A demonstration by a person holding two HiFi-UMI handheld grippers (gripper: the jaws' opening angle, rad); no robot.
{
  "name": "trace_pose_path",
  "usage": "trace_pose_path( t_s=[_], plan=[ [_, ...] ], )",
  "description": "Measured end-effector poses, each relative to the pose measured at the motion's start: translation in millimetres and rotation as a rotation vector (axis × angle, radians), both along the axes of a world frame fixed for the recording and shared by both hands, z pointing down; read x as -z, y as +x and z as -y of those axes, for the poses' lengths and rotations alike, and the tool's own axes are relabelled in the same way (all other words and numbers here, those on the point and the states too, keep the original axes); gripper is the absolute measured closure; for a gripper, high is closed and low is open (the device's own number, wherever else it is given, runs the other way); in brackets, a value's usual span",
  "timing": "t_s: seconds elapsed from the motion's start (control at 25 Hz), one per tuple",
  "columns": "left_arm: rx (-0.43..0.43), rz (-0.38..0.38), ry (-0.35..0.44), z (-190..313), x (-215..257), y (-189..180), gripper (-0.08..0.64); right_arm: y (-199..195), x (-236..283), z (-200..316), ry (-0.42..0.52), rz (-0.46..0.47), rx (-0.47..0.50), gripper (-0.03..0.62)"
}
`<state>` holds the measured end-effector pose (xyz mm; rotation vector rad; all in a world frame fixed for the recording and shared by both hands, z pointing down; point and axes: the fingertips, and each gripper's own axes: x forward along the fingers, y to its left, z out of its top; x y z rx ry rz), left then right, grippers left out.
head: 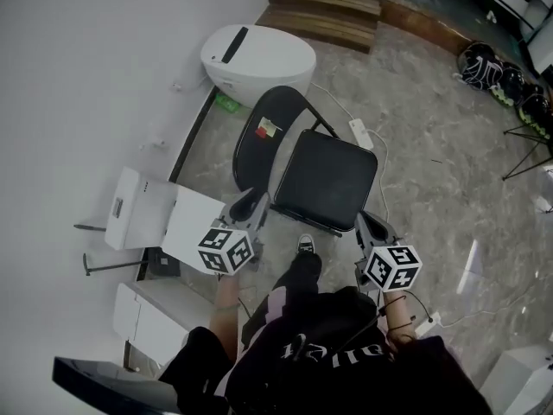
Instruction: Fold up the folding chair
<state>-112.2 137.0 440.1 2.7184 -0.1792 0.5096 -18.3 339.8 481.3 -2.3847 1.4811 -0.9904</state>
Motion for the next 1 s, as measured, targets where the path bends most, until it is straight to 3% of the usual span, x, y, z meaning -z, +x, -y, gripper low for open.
trace_pose_path(
  t_s=[0.32, 0.72, 1.0],
  plan=[
    [-0.01, 0.129, 0.039, 107, -46, 42, 0.436, 31, -28, 25, -0.077, 0.03, -0.06, 0.578],
    [-0.074, 0.329, 0.137, 181, -110, 99, 0.394, 69, -90, 44, -0.122, 0.09, 0.012, 0.578],
    [-0.126, 0.438, 0.138, 208, -155, 133, 0.388, 95, -165, 50, -0.083, 0.229, 0.099, 0.577]
  ],
)
